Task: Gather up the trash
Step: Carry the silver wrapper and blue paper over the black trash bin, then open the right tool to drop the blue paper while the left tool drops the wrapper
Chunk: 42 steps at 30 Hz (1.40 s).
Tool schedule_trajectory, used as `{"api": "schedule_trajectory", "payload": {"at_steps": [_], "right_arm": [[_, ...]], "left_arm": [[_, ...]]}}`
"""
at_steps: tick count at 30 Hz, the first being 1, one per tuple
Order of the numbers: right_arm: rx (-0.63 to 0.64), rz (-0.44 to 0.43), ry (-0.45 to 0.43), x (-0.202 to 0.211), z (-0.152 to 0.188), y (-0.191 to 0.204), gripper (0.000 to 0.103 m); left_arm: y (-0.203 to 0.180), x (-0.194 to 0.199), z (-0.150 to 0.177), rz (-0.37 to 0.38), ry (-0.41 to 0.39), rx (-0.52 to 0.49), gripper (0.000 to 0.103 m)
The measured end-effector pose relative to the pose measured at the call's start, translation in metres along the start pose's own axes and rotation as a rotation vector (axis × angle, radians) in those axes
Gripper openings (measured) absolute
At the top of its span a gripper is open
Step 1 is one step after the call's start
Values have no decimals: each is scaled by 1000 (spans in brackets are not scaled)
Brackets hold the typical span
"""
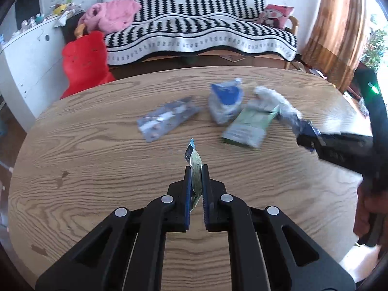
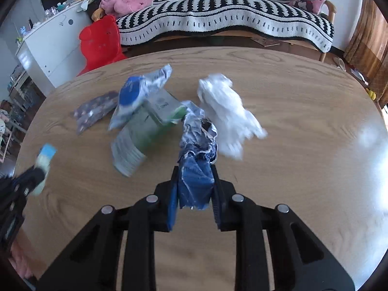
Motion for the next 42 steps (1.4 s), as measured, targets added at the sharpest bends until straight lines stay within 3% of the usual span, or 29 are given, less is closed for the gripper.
{"api": "schedule_trajectory", "payload": {"at_steps": [8, 15, 20, 31, 37, 42], "right_arm": [[-89, 30, -43, 72, 82, -77, 24], [-254, 123, -55, 115, 170, -193, 24], [-395, 196, -55, 138, 233, -280, 24], [-606, 302, 38, 139, 347, -418, 24], [-671, 318, 123, 123, 385, -452, 24], [-720, 283, 227, 97, 408, -466, 24]], "left_arm": [[-102, 12, 14, 140, -1, -74, 7], [-238, 11, 42, 289, 20, -235, 7], [-314, 3, 63, 375, 43, -314, 7], [-471, -27, 123, 569, 115, -479, 7], [-525, -43, 149, 634, 156, -529, 7], [-548, -56, 164, 651, 181, -557, 7]]}}
Point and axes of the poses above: each gripper's, at about its wrist camera, not at the fingertips, and x roughly against the way its jaws point, y to its left, z to its underside, the point moved 7 cm from there along -x, roughly the way its jaws point, and after that the axes turned 11 degrees about z, right-handed, at the moved point
